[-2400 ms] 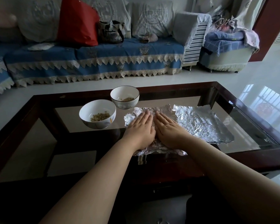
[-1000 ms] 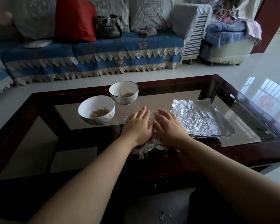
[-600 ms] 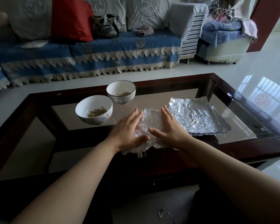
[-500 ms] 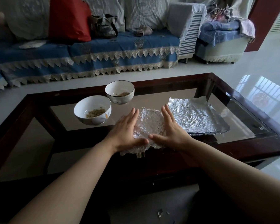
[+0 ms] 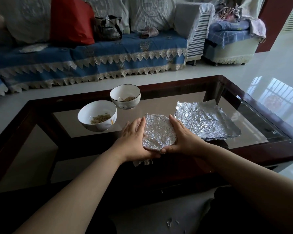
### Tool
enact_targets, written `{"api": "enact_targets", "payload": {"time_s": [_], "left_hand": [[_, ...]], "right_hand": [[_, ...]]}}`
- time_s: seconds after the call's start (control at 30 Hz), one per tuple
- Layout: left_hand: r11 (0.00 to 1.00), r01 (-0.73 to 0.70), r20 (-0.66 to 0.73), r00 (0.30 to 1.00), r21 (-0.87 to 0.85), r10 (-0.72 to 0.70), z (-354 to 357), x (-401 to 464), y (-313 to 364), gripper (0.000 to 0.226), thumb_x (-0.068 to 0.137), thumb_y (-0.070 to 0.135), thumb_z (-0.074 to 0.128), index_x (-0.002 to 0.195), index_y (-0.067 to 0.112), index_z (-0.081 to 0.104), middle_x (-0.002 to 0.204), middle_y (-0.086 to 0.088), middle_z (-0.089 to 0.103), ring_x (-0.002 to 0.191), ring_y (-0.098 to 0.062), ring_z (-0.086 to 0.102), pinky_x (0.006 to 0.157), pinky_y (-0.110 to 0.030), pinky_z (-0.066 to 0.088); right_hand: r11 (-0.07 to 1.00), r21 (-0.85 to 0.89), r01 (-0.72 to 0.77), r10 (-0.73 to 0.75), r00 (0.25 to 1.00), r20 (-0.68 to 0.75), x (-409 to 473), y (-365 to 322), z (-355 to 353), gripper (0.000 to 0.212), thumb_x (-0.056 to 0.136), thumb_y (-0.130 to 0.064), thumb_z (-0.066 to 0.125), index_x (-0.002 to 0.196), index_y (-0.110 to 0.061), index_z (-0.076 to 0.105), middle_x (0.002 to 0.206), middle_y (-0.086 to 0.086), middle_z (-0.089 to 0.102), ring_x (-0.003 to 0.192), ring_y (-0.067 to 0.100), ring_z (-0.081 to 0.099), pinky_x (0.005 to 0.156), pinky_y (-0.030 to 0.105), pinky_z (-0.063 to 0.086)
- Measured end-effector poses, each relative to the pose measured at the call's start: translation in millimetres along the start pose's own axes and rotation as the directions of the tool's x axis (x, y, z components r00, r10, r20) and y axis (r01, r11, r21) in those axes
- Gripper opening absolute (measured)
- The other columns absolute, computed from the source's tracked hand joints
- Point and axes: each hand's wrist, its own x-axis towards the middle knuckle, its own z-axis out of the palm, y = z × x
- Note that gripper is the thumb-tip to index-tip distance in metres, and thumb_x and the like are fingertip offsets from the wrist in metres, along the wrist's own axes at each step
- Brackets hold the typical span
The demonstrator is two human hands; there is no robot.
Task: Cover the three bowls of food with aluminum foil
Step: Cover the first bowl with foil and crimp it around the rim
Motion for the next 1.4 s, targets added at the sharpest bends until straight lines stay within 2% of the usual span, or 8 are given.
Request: {"api": "enact_targets", "payload": {"time_s": [0.17, 0.3, 0.53, 0.73, 0.83, 1.03, 1.27, 1.4], "left_hand": [[0.999, 0.031, 0.126, 0.992, -0.032, -0.027, -15, -11, -1, 0.146, 0.032, 0.099, 0.038, 0.147, 0.032, -0.023, 0.160, -0.001, -0.013, 0.146, -0.024, -0.016, 0.117, -0.039, -0.011], [1.000, -0.011, -0.092, 0.996, 0.017, 0.013, -18, -4, 0, 0.136, 0.038, 0.099, -0.014, 0.152, 0.025, -0.005, 0.161, -0.007, -0.007, 0.147, -0.022, -0.013, 0.117, -0.040, -0.013], [0.966, -0.203, -0.070, 0.974, 0.161, 0.216, -3, 15, 22, 0.074, 0.081, 0.079, 0.022, 0.146, 0.051, -0.001, 0.160, 0.007, -0.014, 0.145, -0.019, -0.020, 0.115, -0.038, -0.008], [0.965, -0.178, 0.015, 0.984, 0.190, 0.178, 3, 19, 19, 0.070, 0.075, 0.082, 0.001, 0.141, 0.059, -0.007, 0.158, 0.006, -0.018, 0.145, -0.024, -0.019, 0.119, -0.045, -0.007], [0.967, -0.163, 0.007, 0.986, 0.197, 0.164, 3, 18, 21, 0.071, 0.074, 0.083, 0.001, 0.141, 0.060, -0.006, 0.158, 0.005, -0.018, 0.145, -0.025, -0.019, 0.118, -0.047, -0.007], [0.975, -0.110, -0.019, 0.993, 0.195, 0.116, 5, 17, 24, 0.077, 0.073, 0.082, 0.003, 0.144, 0.055, 0.001, 0.160, 0.002, -0.013, 0.146, -0.026, -0.015, 0.118, -0.048, -0.007], [0.975, -0.128, 0.001, 0.991, 0.182, 0.130, 4, 18, 20, 0.076, 0.074, 0.084, 0.008, 0.144, 0.055, 0.001, 0.160, 0.004, -0.015, 0.146, -0.025, -0.017, 0.118, -0.048, -0.008], [0.972, -0.147, 0.000, 0.989, 0.181, 0.149, 4, 19, 17, 0.077, 0.074, 0.085, 0.009, 0.144, 0.055, 0.001, 0.159, 0.005, -0.014, 0.146, -0.023, -0.016, 0.118, -0.047, -0.008]], "right_hand": [[0.992, 0.116, -0.040, 0.026, 0.993, 0.118, 5, 3, -4, 0.133, 0.054, -0.066, 0.074, 0.151, -0.025, -0.006, 0.160, 0.005, 0.012, 0.146, 0.025, 0.016, 0.118, 0.040, 0.018], [0.967, 0.247, -0.061, 0.010, 0.979, 0.203, 9, 6, -7, 0.121, 0.067, -0.038, 0.082, 0.151, -0.021, -0.002, 0.160, 0.005, 0.011, 0.144, 0.023, 0.017, 0.108, 0.026, 0.019], [0.956, 0.281, -0.086, 0.010, 0.965, 0.260, 20, 12, -9, 0.129, 0.058, -0.045, 0.087, 0.151, -0.028, -0.001, 0.155, 0.006, 0.025, 0.138, 0.020, 0.032, 0.116, 0.039, 0.030], [0.825, 0.527, -0.201, -0.001, 0.934, 0.358, 19, 14, -18, 0.099, 0.069, -0.059, 0.066, 0.150, -0.038, 0.015, 0.158, 0.008, 0.020, 0.143, 0.031, 0.023, 0.115, 0.047, 0.025], [0.739, 0.626, -0.249, 0.160, 0.967, 0.196, 23, 14, -18, 0.064, 0.081, -0.064, 0.057, 0.133, -0.027, 0.051, 0.130, 0.015, 0.058, 0.123, 0.044, 0.050, 0.103, 0.063, 0.038], [0.915, 0.372, -0.158, 0.241, 0.952, -0.188, 33, -1, 2, 0.028, 0.099, -0.032, 0.044, 0.106, -0.011, 0.059, 0.094, 0.004, 0.061, 0.088, 0.019, 0.057, 0.082, 0.032, 0.045], [0.609, 0.744, -0.275, 0.305, 0.947, 0.101, 27, -2, -14, 0.014, 0.097, -0.024, 0.053, 0.101, -0.012, 0.056, 0.066, 0.000, 0.056, 0.033, 0.004, 0.047, 0.032, 0.014, 0.035], [0.334, 0.895, -0.295, 0.247, 0.944, 0.218, 24, -1, -15, 0.015, 0.097, -0.013, 0.049, 0.086, -0.004, 0.054, 0.039, -0.004, 0.050, 0.027, 0.004, 0.043, 0.030, 0.014, 0.036]]}}
